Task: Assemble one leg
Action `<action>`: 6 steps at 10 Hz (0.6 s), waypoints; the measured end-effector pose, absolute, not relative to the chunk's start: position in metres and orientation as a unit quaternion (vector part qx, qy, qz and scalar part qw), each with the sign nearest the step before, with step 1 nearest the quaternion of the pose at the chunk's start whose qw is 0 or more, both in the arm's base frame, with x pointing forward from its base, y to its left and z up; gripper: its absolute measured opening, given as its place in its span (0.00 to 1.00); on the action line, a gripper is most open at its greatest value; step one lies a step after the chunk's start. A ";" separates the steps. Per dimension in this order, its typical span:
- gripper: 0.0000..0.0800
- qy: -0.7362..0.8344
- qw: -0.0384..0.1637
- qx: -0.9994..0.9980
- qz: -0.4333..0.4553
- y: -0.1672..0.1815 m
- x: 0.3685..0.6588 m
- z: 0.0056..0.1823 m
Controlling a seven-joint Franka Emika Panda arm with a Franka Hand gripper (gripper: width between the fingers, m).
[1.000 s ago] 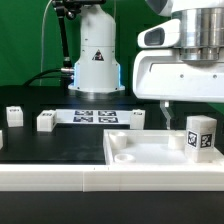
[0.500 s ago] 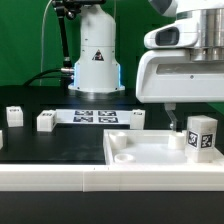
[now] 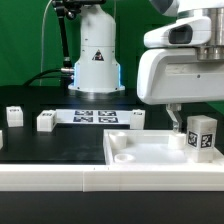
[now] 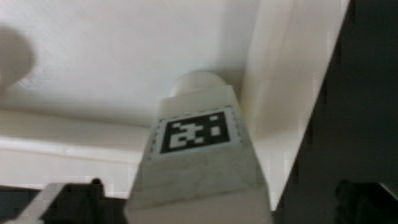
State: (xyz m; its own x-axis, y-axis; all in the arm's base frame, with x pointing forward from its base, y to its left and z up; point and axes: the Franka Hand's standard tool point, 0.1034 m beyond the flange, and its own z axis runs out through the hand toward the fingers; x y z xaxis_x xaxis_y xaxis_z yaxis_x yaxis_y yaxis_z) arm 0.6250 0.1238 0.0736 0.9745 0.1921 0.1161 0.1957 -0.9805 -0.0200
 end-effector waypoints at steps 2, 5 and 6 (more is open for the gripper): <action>0.65 -0.096 0.016 -0.994 -0.057 0.124 0.625 0.073; 0.36 -0.092 0.016 -0.994 -0.057 0.122 0.625 0.073; 0.36 -0.084 0.016 -0.995 -0.057 0.122 0.625 0.073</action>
Offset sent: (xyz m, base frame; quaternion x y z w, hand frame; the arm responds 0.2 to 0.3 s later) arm 0.0000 0.0000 0.0000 0.0000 0.0000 0.0000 1.0000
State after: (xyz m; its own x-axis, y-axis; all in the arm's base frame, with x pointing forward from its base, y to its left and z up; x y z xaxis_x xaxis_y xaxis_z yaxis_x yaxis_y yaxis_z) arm 0.6252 0.1221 0.0734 0.9796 0.1649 0.1152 0.1685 -0.9854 -0.0225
